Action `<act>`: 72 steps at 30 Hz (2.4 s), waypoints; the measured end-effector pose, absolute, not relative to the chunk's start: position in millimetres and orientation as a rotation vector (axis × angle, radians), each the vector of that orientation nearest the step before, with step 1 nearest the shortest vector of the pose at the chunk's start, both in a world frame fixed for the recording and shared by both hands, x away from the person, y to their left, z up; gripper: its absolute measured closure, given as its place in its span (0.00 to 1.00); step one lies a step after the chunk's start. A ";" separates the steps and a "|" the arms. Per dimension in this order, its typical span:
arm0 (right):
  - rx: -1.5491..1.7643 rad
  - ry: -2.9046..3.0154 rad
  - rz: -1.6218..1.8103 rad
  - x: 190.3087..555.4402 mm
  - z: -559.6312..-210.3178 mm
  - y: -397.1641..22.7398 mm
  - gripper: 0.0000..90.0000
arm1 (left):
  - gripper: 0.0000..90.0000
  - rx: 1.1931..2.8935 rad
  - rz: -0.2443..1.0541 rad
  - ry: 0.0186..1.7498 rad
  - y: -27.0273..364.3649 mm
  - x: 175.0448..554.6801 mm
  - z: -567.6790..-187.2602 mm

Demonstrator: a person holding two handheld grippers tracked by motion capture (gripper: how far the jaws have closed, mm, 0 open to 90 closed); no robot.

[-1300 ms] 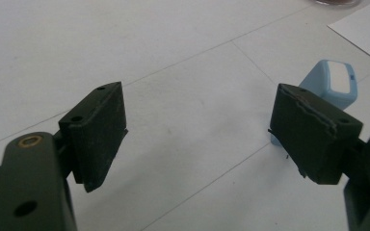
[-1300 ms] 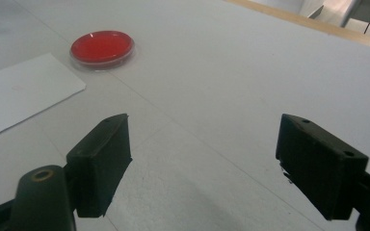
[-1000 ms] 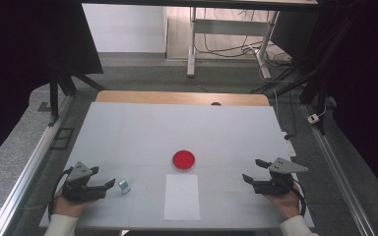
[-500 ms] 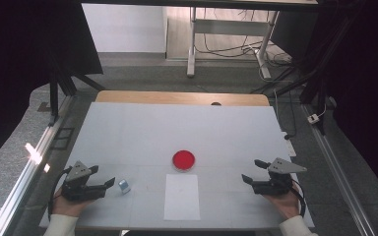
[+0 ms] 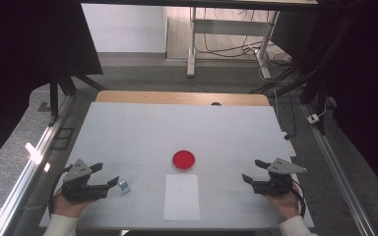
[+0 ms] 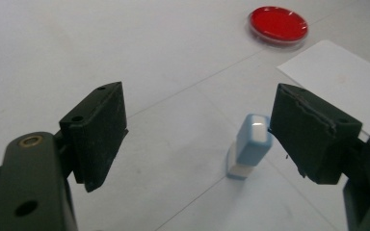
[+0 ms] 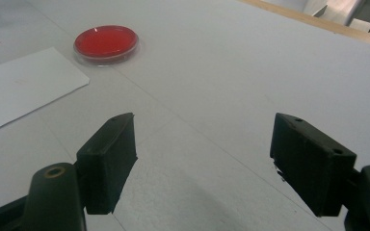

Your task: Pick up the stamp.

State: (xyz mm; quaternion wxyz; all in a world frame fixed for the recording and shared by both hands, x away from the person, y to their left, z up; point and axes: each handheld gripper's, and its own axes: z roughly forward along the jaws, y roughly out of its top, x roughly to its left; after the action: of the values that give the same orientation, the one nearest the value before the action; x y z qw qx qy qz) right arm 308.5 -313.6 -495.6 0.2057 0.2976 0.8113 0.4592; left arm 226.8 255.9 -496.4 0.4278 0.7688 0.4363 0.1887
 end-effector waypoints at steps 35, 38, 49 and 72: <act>0.817 2.285 1.263 307.3 -498.8 -310.6 0.28 | 0.27 2.143 0.420 1.046 217.8 230.0 -505.3; 0.816 2.285 1.275 307.5 -499.4 -310.1 0.28 | 0.32 2.148 0.415 1.046 218.2 230.9 -508.0; 0.813 2.294 1.258 307.6 -499.8 -309.7 0.28 | 0.55 2.163 0.414 1.024 217.5 231.9 -513.6; 0.809 2.295 1.248 307.8 -500.2 -310.3 0.28 | 0.83 2.165 0.420 0.994 217.8 230.6 -513.3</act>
State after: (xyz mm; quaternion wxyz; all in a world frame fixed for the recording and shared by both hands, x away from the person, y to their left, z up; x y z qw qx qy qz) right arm 307.8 -310.3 -500.2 0.2019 0.2895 0.8220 0.4470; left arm 230.6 217.8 -513.3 0.3536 0.8373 0.3842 0.1622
